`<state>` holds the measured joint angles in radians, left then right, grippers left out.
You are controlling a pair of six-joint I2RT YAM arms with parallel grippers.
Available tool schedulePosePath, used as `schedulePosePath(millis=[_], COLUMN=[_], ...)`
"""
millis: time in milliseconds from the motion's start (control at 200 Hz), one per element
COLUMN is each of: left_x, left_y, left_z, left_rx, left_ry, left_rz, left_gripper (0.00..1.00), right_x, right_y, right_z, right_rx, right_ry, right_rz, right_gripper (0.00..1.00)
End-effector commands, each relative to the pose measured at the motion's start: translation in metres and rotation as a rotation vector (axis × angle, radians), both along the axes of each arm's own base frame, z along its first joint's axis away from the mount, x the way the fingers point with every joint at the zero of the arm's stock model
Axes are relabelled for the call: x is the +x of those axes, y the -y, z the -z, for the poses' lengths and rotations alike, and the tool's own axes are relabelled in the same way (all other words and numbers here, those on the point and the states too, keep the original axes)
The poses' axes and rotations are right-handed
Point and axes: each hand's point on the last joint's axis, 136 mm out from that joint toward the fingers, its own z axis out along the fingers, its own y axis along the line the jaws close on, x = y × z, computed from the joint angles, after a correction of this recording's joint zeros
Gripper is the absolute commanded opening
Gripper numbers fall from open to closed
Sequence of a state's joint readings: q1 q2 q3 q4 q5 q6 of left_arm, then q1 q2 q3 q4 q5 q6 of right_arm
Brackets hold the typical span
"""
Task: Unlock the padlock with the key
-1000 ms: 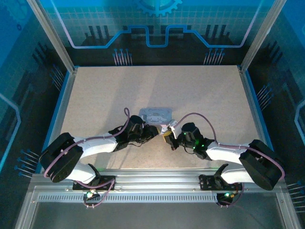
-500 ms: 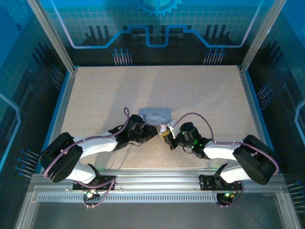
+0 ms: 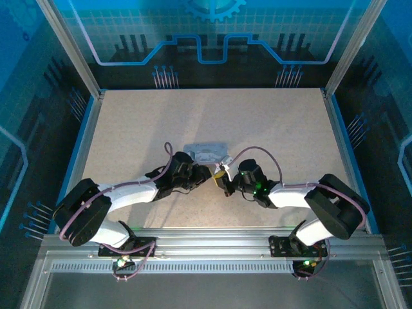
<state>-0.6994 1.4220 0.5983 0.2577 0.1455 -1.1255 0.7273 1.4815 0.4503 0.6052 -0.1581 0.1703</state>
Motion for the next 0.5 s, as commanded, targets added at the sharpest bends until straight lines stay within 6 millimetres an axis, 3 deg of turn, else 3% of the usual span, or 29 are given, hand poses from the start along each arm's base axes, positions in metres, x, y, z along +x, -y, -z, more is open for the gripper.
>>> schedulePosePath(millis=[0, 495], left_x=[-0.016, -0.011], left_y=[0.034, 0.038], left_z=[-0.034, -0.002], left_rx=[-0.119, -0.116], left_ry=[0.033, -0.012], left_rz=[0.156, 0.138], left_gripper=[0.22, 0.22], right_x=[0.019, 0.004], right_y=[-0.034, -0.016], right_z=[-0.07, -0.014], right_rx=[0.162, 0.079], right_ry=[0.167, 0.003], right_rz=[-0.067, -0.028], right_gripper=[0.04, 0.04])
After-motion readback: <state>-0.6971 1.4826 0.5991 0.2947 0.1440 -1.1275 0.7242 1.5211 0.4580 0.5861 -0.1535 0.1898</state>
